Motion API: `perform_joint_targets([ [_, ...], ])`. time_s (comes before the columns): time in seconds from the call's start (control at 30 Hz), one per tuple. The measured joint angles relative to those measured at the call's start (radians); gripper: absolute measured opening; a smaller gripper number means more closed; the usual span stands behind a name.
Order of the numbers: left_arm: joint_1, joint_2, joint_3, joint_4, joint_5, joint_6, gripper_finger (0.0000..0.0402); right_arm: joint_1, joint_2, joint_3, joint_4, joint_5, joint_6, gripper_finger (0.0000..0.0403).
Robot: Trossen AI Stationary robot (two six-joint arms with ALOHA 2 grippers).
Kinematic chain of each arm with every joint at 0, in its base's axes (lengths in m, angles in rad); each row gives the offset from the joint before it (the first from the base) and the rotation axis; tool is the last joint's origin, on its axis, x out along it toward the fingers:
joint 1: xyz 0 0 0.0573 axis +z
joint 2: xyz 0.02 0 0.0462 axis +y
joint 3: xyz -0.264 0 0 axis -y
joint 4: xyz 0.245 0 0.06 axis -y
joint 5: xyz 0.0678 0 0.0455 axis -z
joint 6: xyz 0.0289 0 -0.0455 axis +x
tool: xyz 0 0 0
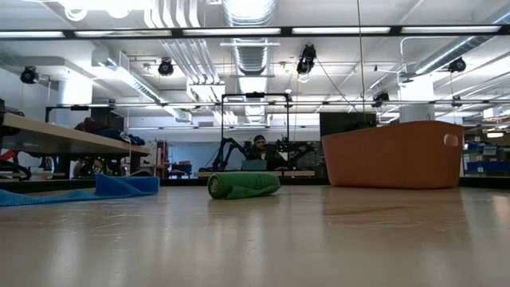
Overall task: Roll bandage
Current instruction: Open the right transparent zip bag
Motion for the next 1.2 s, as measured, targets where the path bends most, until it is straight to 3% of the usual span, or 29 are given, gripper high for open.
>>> perform_joint_targets([
  [0.3,0.002,-0.007,0.000,-0.008,-0.004,0.003,0.0001,0.000,-0.002,0.029,0.051,0.059,0.003,0.0108],
  [0.47,0.002,-0.008,0.000,-0.006,-0.003,0.000,0.0001,0.000,0.019,0.029,0.083,0.047,-0.006,0.0129],
  [1.2,0.002,-0.015,0.000,-0.016,-0.004,-0.008,0.0000,0.000,0.049,0.029,0.079,0.051,-0.001,0.0047],
])
